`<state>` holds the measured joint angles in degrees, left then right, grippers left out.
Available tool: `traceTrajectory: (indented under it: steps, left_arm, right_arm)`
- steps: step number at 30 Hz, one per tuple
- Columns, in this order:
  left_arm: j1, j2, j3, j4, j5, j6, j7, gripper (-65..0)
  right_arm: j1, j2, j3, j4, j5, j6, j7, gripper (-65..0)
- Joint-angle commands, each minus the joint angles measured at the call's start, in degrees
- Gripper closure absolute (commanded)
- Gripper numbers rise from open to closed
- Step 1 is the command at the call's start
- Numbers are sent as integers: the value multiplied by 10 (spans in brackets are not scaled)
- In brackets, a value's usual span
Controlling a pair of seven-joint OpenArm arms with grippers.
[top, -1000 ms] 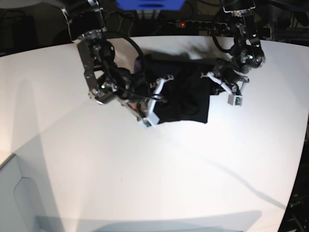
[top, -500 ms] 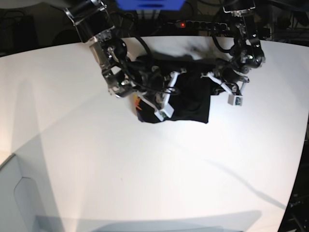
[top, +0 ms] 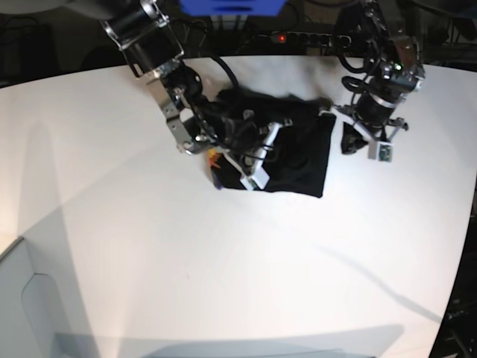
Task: Fold the T-shirt properly
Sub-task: 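Grasp the folded bundle with the right gripper and drag it to the table edge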
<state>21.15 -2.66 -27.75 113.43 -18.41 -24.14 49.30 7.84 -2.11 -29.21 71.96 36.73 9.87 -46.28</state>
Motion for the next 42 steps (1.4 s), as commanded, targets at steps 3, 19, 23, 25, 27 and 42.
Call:
traceTrajectory:
  steps: [3, 19, 23, 25, 27, 42]
  left_arm:
    - [-4, 17, -31, 11, -7, -2, -8, 0]
    - [-6, 27, -57, 8, -7, -2, -8, 0]
    - [-13, 27, -56, 7, -6, 0, -7, 0]
    - [-13, 27, -56, 7, -5, 1, -6, 0]
    - [-13, 27, -56, 7, -4, 1, -6, 0]
    - [-12, 27, -56, -16, -6, -1, -7, 0]
  right_arm:
    - [13, 14, 2, -31, -21, -8, 7, -1]
    - [-33, 114, 519, -52, -20, -102, 43, 0]
    - [-45, 113, 594, -51, -20, -102, 40, 0]
    - [-52, 112, 631, -51, -20, -102, 40, 0]
    - [-68, 111, 672, -51, -20, -102, 42, 0]
    - [-88, 78, 786, 112, -20, -102, 40, 0]
